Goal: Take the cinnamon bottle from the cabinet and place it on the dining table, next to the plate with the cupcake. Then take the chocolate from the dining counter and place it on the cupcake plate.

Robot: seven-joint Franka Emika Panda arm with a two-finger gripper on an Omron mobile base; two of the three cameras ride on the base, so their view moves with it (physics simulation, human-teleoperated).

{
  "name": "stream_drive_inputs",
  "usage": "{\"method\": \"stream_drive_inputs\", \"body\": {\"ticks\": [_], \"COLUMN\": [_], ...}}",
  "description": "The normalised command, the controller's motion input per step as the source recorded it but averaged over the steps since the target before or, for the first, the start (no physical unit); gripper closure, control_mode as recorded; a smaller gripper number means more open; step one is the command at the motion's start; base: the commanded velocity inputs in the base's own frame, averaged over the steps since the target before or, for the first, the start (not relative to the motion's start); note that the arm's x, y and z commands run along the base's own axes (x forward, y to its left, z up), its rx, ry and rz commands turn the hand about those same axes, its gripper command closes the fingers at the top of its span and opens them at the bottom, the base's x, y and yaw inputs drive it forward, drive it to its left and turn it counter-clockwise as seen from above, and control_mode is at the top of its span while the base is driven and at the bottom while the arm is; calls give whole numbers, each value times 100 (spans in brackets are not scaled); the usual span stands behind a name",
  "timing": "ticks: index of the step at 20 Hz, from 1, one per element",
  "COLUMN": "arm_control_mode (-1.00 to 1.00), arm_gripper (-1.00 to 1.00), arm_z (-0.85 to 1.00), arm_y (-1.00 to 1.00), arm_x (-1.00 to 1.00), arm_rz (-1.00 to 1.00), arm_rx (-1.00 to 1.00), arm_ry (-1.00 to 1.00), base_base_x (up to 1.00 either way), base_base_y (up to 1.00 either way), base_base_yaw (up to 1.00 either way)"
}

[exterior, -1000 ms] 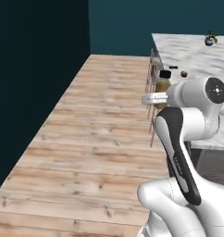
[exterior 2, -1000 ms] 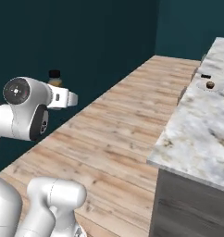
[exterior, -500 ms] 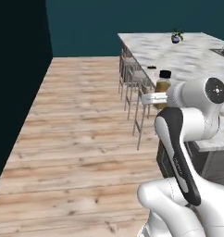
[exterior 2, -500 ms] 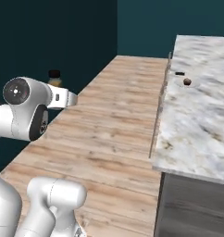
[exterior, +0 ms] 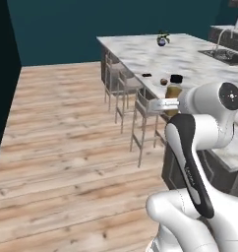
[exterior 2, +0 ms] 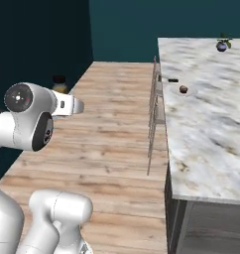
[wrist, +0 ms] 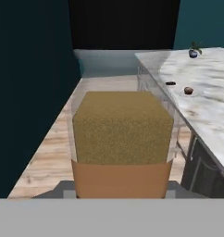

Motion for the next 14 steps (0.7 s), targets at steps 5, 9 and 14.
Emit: {"method": "stream_drive_inputs", "body": {"ticks": [5,9,14], "arm_control_mode": [100,100,100], "arm_gripper": [100,100,100], "arm_z": [0,0,0], "arm_y": [0,0,0], "arm_x": [0,0,0], "arm_rz": [0,0,0], "arm_rx": [0,0,0], "arm_ry": [0,0,0], "base_base_x": [61,60,61], "base_base_y": [56,61,59], "base_base_yaw": [-27,-22,-23]}}
